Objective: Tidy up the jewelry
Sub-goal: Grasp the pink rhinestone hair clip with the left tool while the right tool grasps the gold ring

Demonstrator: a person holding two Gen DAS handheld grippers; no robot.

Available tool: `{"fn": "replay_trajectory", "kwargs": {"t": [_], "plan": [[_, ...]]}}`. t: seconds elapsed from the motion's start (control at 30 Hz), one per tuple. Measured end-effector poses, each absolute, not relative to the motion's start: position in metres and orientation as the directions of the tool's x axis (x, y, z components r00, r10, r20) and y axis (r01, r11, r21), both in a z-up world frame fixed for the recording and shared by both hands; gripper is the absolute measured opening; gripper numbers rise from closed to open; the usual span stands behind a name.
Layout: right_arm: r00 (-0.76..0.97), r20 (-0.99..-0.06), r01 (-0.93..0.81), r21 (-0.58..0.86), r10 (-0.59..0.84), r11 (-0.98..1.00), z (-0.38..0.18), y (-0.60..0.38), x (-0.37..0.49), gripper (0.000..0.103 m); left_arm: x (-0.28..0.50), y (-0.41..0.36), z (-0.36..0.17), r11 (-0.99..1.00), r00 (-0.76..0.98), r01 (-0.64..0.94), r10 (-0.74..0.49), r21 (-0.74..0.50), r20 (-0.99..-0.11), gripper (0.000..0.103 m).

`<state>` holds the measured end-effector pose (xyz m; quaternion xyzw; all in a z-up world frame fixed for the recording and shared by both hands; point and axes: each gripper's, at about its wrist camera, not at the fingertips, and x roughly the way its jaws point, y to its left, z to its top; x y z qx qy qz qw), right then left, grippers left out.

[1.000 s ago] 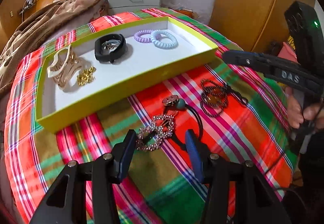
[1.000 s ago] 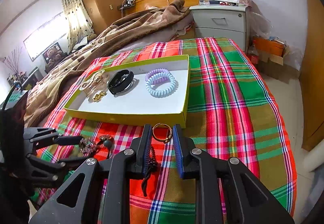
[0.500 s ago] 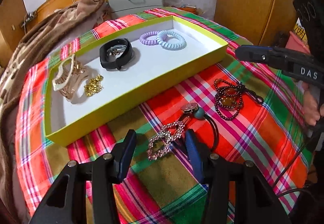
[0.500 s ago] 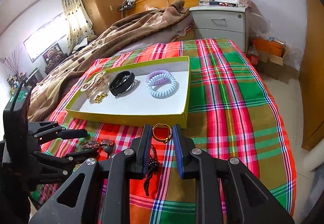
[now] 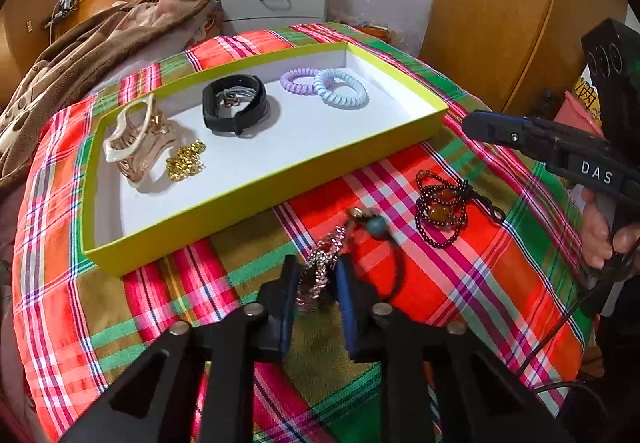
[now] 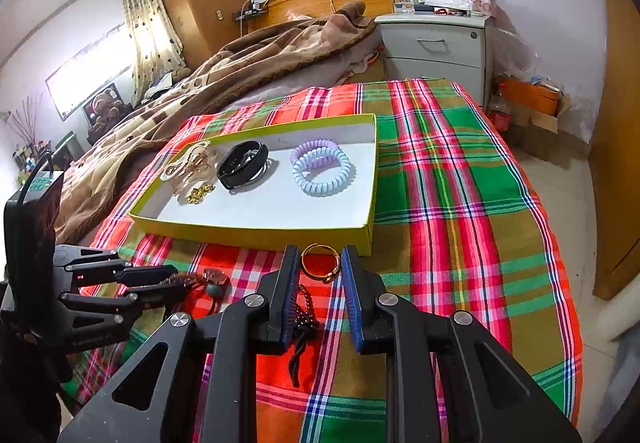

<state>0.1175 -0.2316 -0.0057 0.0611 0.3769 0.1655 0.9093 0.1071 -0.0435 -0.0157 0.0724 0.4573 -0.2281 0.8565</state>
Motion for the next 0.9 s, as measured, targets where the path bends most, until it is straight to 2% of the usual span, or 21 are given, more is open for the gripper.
{"fn": "replay_trajectory", "kwargs": {"t": [0.33,0.47,0.73,0.9], "plan": [[0.662,-0.666,-0.256,0.229,0.343,0.939,-0.004,-0.23,0.115,0.022,0.107,-0.034,-0.01,0.898,0.497,0.427,-0.334,-0.109,-0.801,0.013],[0.661,-0.668,-0.255,0.229,0.342,0.94,-0.004,-0.229,0.115,0.022,0.107,-0.029,-0.008,0.892,0.488,0.424,-0.372,-0.157,-0.79,0.011],[0.663,-0.666,-0.254,0.227,0.34,0.94,-0.004,-0.23,0.115,0.022,0.108,-0.011,-0.011,0.902,0.483,0.364,-0.396,-0.233,-0.781,0.011],[0.663,-0.666,-0.255,0.227,0.341,0.94,-0.004,-0.231,0.114,0.022,0.11,-0.005,-0.014,0.904,0.475,0.335,-0.405,-0.265,-0.781,0.015]]}}
